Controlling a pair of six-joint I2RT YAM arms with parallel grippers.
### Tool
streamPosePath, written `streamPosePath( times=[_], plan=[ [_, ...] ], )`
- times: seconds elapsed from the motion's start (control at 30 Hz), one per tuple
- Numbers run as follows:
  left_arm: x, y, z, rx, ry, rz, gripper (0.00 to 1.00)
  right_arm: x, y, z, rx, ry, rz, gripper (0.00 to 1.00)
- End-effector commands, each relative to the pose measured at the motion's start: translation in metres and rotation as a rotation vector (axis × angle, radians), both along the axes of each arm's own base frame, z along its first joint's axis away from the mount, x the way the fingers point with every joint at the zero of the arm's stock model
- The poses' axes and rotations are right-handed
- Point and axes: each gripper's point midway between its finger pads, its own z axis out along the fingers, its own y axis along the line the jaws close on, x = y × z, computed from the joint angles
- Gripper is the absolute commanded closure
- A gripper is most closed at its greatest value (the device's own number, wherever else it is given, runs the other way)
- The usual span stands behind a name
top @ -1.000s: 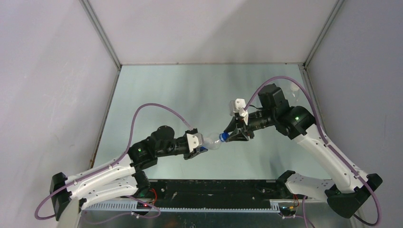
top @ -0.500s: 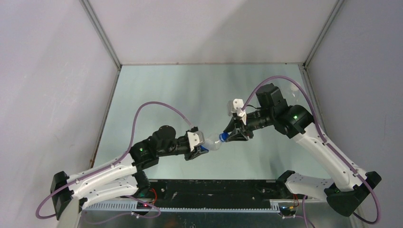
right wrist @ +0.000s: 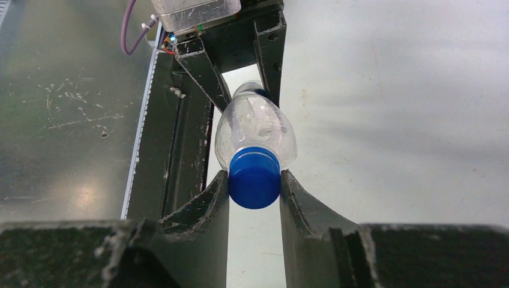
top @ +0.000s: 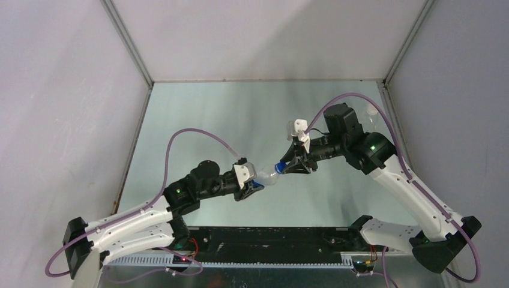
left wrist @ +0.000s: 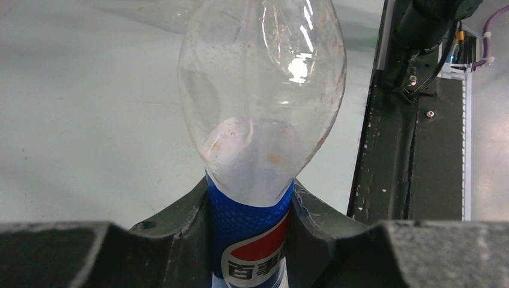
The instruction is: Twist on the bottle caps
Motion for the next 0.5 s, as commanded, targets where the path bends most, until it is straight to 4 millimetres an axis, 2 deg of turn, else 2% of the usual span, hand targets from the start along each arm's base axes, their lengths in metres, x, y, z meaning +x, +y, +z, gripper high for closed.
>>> streamPosePath(
  times=[0.0, 0.23, 0.47],
  plan=[
    [0.009, -0.01, 0.058, -0.184, -0.086, 0.026, 0.7, -0.006, 0.007, 0.004, 0.009, 0.024, 0.034, 1.0],
    [-0.011, -0.018, 0.057, -0.197, -0.052, -0.09, 0.7, -0.014, 0.006, -0.001, 0.017, -0.025, 0.128, 1.0],
    [0.004, -0.012, 0.068, -0.208, -0.128, -0.015, 0.7, -0.005, 0.013, -0.005, -0.002, 0.082, 0.061, 1.0]
  ],
)
